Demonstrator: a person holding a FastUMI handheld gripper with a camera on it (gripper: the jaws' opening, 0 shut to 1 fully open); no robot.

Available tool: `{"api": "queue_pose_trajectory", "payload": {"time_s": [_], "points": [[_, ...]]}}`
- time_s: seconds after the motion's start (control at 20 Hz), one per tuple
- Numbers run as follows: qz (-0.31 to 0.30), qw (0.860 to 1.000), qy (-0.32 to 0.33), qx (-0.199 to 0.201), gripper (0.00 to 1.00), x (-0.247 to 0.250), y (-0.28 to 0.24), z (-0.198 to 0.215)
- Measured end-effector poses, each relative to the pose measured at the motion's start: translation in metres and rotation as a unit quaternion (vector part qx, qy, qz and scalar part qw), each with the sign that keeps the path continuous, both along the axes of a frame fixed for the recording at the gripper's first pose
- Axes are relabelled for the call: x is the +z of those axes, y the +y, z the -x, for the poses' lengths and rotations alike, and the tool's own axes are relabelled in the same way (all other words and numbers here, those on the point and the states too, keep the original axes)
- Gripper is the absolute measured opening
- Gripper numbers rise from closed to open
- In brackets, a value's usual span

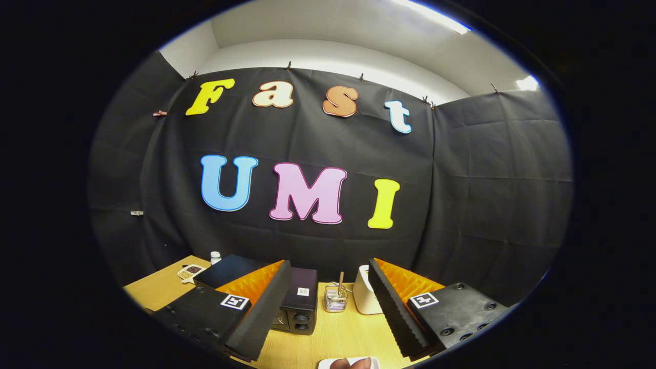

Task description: Open the toaster oven, put the food inside, and close the toaster oven door.

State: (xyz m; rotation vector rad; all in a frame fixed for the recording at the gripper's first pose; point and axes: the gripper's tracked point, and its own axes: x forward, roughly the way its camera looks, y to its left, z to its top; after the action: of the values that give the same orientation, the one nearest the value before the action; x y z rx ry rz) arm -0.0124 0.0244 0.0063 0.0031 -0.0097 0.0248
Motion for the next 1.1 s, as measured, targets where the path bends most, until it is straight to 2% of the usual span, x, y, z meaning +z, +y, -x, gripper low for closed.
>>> {"api": "queue_pose_trajectory", "payload": {"time_s": [0.2,0.45,0.75,1.1], "points": [[-0.009,1.000,0.007,0.012,0.98,-0.002,0.021,-0.002],[-0.011,0.998,0.036,0.053,0.97,-0.021,0.085,-0.010],[-0.016,0.990,0.104,0.089,0.98,-0.077,0.162,-0.028],[-0.010,0.977,0.193,0.090,0.98,-0.162,0.216,-0.056]]}}
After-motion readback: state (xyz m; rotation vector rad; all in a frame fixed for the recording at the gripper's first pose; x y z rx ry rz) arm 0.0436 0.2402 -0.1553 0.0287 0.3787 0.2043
